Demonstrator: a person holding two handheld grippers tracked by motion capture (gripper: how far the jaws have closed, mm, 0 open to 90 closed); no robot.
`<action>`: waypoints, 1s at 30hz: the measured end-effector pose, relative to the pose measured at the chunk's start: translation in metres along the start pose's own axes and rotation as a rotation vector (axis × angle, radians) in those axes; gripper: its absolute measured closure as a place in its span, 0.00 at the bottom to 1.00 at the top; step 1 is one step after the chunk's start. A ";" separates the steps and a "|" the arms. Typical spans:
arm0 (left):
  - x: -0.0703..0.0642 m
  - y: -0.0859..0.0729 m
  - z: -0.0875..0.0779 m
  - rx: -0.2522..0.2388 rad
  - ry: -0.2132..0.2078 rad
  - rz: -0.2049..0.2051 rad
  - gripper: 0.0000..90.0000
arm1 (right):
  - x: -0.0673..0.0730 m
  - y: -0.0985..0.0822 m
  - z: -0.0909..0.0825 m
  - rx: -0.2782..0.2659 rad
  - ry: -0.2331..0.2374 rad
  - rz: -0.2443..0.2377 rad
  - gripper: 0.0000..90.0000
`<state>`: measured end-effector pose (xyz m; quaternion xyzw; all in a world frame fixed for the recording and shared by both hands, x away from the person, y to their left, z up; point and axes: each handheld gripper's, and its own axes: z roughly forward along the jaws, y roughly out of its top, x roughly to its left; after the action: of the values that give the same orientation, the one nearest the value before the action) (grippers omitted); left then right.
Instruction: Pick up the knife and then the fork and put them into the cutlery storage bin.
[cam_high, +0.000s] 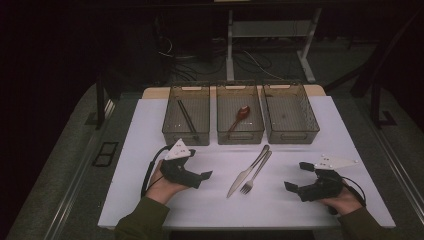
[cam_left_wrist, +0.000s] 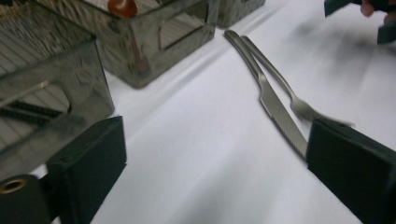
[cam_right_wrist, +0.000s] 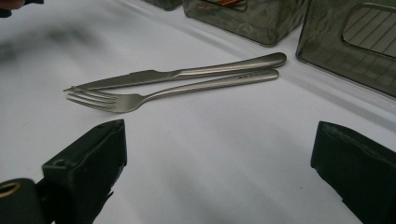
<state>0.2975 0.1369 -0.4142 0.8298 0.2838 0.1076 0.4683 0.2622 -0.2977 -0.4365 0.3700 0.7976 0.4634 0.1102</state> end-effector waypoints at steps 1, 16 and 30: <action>0.000 -0.003 -0.002 -0.001 -0.002 0.000 0.01 | 0.000 0.000 0.000 -0.001 0.000 0.001 0.04; -0.002 -0.025 -0.018 -0.006 0.000 -0.019 0.00 | 0.003 0.007 -0.003 0.074 0.050 0.003 0.05; -0.005 -0.025 -0.014 0.027 0.007 -0.029 0.00 | -0.002 0.031 0.006 0.085 0.060 0.020 0.59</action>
<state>0.2783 0.1541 -0.4273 0.8316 0.2988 0.0996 0.4575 0.2817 -0.2865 -0.4149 0.3683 0.8158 0.4409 0.0659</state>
